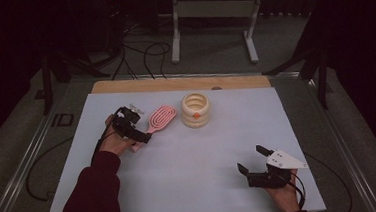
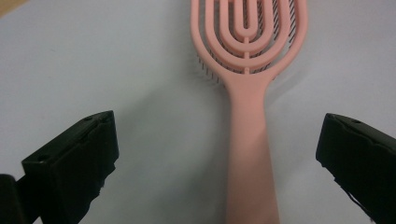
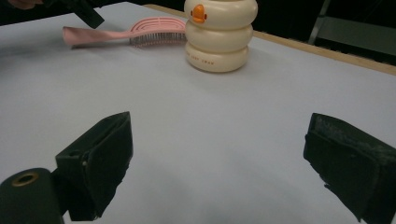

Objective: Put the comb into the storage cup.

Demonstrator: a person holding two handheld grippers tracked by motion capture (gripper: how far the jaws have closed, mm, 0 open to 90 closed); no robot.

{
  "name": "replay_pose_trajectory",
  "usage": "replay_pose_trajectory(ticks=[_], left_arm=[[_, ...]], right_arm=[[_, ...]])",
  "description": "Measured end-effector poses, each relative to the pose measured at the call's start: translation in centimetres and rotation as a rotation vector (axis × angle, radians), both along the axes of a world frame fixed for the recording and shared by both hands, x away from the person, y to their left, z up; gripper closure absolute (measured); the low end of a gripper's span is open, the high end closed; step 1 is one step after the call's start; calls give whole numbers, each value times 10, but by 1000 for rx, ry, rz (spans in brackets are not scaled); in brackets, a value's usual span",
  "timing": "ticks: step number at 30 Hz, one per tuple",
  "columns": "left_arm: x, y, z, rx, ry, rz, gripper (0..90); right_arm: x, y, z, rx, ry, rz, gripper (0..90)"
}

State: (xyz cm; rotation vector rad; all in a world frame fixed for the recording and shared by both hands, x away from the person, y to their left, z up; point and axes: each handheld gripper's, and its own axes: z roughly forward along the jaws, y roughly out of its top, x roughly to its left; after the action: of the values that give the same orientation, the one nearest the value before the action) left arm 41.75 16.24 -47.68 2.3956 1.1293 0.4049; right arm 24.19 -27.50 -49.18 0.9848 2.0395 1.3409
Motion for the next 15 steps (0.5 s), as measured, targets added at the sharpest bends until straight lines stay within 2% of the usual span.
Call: replay_pose_trajectory(ticks=[8,15], left_arm=[[9,-6,-8,-5,52,9,0],[13,-9,-16,-12,91,16,41]], right_arm=[[0,-1,0,2,2,0,83],[0,-1,0,-2,2,0,83]])
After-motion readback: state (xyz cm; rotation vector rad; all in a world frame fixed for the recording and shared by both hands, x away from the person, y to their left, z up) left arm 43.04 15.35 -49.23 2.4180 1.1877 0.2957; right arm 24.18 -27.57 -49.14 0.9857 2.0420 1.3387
